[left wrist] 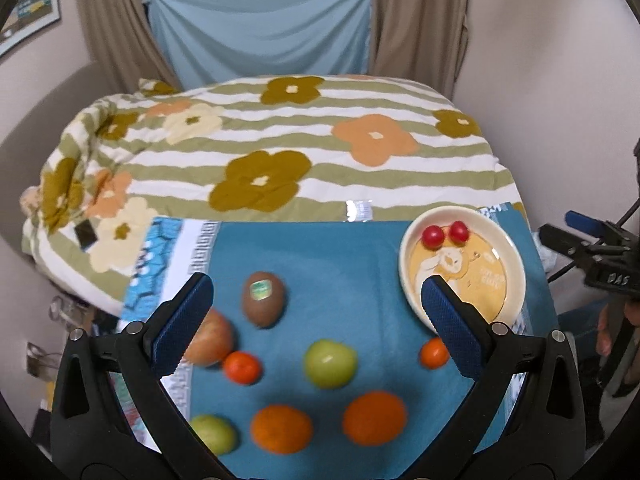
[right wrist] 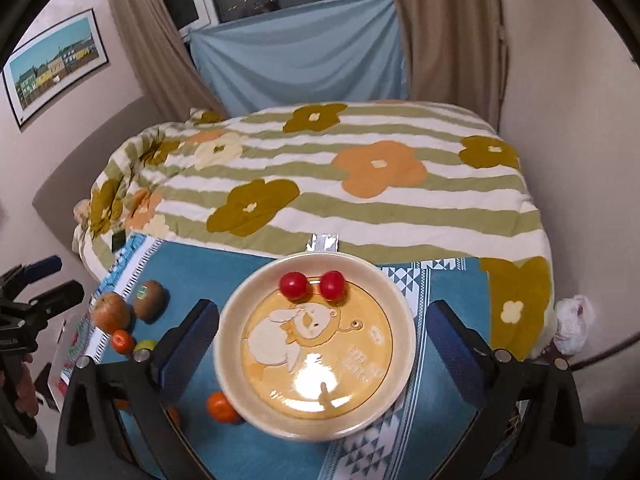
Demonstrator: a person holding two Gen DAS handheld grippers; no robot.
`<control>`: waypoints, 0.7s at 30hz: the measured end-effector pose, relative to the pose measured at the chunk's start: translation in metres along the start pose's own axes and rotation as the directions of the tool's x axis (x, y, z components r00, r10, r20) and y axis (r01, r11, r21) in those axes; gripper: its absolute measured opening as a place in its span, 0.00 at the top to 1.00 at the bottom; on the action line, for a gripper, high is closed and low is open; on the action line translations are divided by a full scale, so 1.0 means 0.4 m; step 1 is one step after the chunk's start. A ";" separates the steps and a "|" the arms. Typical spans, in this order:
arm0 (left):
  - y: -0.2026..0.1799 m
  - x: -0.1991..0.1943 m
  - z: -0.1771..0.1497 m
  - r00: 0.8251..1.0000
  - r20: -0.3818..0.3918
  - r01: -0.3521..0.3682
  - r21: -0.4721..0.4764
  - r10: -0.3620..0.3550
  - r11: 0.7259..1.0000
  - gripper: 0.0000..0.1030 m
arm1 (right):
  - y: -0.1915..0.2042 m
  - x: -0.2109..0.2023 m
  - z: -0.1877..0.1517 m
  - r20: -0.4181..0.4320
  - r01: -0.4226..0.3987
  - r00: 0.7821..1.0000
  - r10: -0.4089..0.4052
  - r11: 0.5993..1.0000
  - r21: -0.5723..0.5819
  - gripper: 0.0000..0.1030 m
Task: Organize fruits
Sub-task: 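Withdraw both tools from the bowl back toward the loose fruit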
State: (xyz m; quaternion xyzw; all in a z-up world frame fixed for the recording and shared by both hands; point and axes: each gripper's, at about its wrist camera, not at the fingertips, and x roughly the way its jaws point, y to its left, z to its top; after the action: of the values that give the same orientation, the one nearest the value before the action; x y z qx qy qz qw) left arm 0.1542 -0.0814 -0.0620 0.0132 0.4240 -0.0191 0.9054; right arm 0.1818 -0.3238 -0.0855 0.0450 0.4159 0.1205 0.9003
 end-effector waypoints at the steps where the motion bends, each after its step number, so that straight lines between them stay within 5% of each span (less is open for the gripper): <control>1: 0.021 -0.020 -0.010 1.000 0.004 -0.010 -0.001 0.010 1.000 0.00 | 0.013 -0.015 -0.004 0.006 0.011 1.000 -0.011 1.000 0.003 0.00; 10: 0.198 -0.141 -0.095 0.999 0.038 -0.020 0.003 0.020 1.000 0.00 | 0.163 -0.112 -0.074 0.027 0.081 0.996 -0.082 0.996 0.049 0.00; 21: 0.318 -0.146 -0.230 0.998 -0.012 0.066 0.018 -0.066 0.998 0.00 | 0.325 -0.132 -0.197 -0.014 0.192 0.981 -0.191 0.977 0.090 0.00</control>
State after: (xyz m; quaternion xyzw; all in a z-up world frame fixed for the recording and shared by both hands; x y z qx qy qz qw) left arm 0.0521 0.0506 -0.0749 0.0077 0.4292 -0.0527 0.9017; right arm 0.0655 -0.2130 -0.0740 0.0452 0.4259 0.0144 0.9035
